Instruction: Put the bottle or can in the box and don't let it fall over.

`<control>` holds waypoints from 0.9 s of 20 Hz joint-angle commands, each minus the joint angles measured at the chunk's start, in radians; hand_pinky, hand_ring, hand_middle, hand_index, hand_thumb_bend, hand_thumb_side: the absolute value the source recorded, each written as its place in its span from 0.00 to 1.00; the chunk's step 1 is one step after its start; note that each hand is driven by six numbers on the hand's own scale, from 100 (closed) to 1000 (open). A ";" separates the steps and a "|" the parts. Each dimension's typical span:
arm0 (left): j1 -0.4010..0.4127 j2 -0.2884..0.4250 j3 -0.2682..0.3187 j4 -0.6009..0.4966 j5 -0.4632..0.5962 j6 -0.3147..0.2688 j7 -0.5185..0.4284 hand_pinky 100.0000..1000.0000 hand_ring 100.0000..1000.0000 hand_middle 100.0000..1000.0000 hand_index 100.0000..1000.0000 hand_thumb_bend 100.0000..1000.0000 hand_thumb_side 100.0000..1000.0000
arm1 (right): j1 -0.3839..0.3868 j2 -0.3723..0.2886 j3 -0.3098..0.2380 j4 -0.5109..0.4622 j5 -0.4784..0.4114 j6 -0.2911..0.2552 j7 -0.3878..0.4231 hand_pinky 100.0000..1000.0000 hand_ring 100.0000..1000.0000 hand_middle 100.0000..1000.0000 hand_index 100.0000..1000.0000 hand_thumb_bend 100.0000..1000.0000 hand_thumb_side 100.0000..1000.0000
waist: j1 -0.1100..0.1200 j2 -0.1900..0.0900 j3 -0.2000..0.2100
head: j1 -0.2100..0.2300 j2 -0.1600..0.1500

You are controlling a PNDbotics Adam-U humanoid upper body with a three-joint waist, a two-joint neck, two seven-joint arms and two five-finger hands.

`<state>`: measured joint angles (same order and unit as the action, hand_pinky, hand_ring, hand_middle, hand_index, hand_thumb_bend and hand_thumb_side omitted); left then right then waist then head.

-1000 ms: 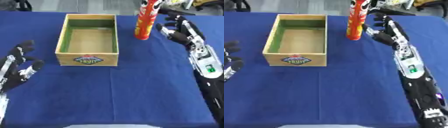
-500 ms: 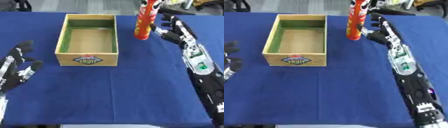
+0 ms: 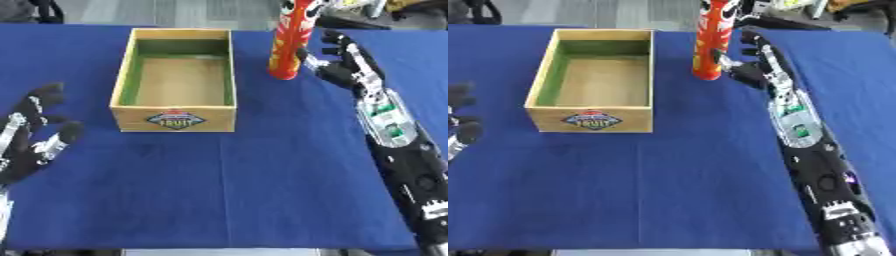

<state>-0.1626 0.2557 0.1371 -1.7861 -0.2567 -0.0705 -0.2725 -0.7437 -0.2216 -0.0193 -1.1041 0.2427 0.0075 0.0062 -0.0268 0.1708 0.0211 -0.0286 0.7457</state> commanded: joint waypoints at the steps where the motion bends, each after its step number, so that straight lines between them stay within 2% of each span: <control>1: -0.012 0.007 -0.002 -0.013 0.001 -0.001 -0.003 0.73 0.90 0.92 0.92 0.66 0.66 | -0.025 -0.006 -0.010 -0.004 0.011 -0.002 -0.006 0.75 0.87 0.88 0.95 0.44 0.39 | 0.004 -0.022 0.002 | -0.003 -0.001; 18: -0.014 0.002 -0.005 -0.012 0.001 -0.002 -0.009 0.73 0.90 0.92 0.92 0.66 0.66 | -0.066 0.030 -0.029 0.047 0.054 -0.006 -0.033 0.75 0.86 0.87 0.95 0.43 0.40 | 0.009 -0.017 0.014 | -0.009 -0.005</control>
<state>-0.1631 0.2472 0.1326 -1.7852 -0.2566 -0.0721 -0.2792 -0.7839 -0.1851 -0.0399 -1.0520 0.2872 0.0012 -0.0199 -0.0211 0.1709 0.0335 -0.0342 0.7454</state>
